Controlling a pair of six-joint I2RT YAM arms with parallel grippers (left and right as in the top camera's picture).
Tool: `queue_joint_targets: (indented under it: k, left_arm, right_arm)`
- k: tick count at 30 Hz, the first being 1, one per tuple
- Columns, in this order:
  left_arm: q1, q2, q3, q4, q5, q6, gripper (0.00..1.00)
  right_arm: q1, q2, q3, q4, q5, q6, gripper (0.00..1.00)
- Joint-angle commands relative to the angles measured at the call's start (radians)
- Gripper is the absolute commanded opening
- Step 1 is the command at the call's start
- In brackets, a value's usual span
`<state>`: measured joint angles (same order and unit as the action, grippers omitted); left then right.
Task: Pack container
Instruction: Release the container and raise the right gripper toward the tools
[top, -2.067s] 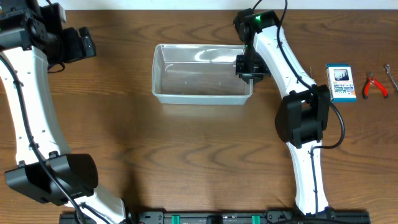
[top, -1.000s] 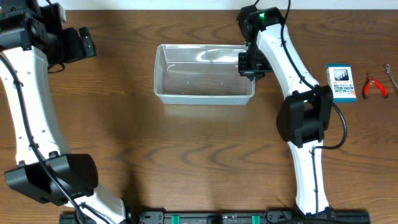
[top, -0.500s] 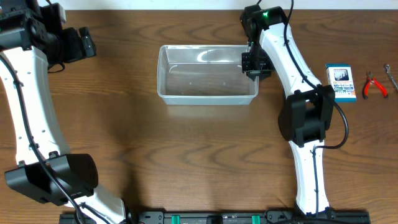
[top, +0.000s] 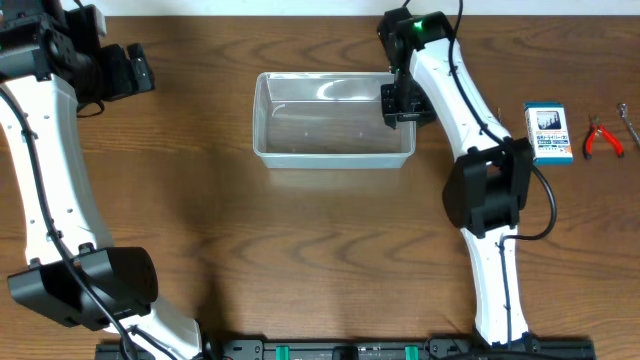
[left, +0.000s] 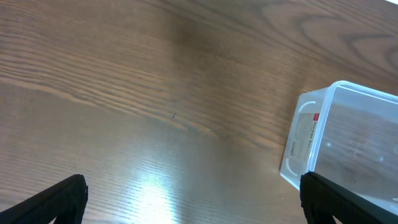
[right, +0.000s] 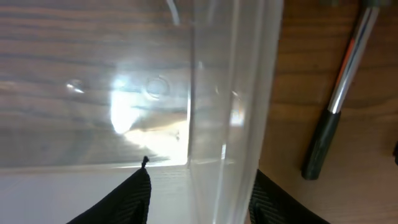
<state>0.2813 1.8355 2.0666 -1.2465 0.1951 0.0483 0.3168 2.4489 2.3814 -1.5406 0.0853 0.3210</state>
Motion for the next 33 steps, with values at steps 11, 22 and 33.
queue_joint_targets:
  k: [11,22,33]
  left_arm:
    - [0.005,0.000,0.012,-0.002,-0.005,-0.001,0.98]
    - [0.005,0.000,0.012,-0.002,-0.005,-0.001,0.98]
    - [0.005,0.000,0.012,-0.003,-0.005,-0.001,0.98]
  right_arm:
    - [0.002,-0.076,0.343,-0.076,-0.011,0.000,0.90]
    - [-0.080,-0.324,0.403,-0.158,0.112,-0.008,0.99]
    - [-0.247,-0.436,0.281,-0.158,0.117,-0.086,0.99]
